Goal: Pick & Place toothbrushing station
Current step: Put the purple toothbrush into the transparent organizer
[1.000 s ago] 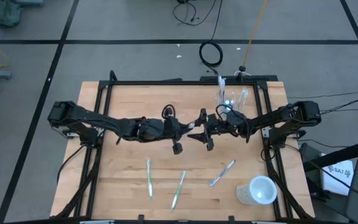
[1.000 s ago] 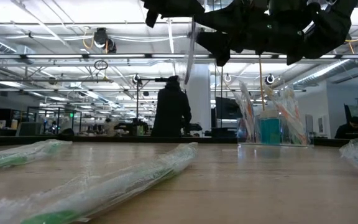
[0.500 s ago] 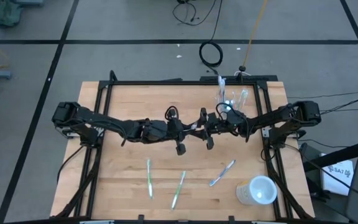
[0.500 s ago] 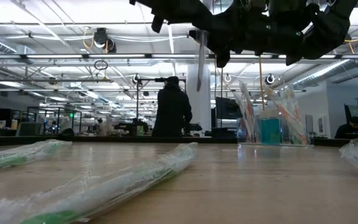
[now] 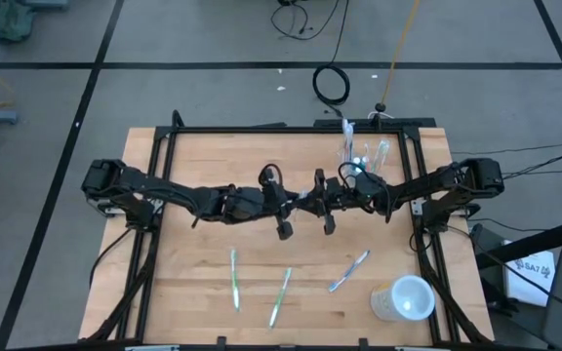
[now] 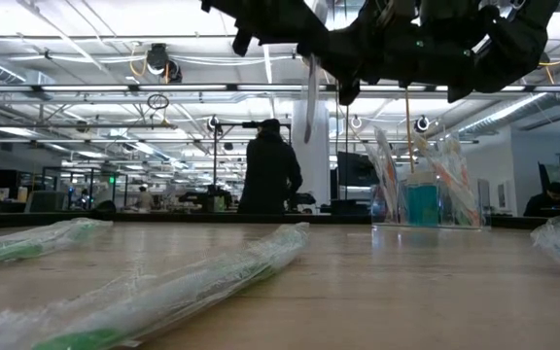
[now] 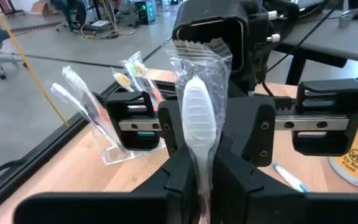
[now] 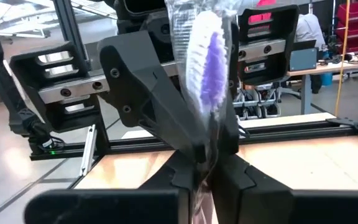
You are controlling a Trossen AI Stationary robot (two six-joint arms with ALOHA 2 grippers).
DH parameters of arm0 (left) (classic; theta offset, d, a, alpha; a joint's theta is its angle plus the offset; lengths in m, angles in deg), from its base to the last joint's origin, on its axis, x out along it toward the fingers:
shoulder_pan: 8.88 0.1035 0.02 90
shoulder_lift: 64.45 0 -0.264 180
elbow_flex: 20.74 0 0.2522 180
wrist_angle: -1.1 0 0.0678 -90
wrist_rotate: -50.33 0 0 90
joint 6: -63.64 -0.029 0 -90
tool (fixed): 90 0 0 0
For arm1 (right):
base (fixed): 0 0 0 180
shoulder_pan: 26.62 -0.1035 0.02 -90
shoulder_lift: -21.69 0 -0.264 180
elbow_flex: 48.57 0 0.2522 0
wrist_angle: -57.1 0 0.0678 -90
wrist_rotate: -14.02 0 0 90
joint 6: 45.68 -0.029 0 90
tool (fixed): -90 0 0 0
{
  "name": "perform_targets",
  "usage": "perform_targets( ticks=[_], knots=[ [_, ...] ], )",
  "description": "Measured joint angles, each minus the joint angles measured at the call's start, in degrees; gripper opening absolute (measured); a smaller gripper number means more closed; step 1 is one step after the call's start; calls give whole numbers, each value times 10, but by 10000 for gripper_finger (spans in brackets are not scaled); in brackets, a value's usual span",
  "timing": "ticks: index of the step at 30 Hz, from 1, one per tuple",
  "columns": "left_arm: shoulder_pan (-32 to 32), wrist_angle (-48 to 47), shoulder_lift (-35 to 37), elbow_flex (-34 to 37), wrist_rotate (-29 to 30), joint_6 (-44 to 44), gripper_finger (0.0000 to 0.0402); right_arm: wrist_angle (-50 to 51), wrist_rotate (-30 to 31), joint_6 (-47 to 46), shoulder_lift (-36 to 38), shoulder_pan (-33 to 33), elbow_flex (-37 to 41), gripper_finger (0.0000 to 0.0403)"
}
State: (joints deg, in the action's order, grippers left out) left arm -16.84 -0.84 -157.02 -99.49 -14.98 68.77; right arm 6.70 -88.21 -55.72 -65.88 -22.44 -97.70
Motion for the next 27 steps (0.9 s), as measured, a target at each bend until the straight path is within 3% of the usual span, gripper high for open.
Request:
perform_targets(
  ticks=[27],
  knots=[
    [19, -57, 0, -1, -20, -22, 68, 39, 2, 4, 0, 15, 1, 27]
  ],
)
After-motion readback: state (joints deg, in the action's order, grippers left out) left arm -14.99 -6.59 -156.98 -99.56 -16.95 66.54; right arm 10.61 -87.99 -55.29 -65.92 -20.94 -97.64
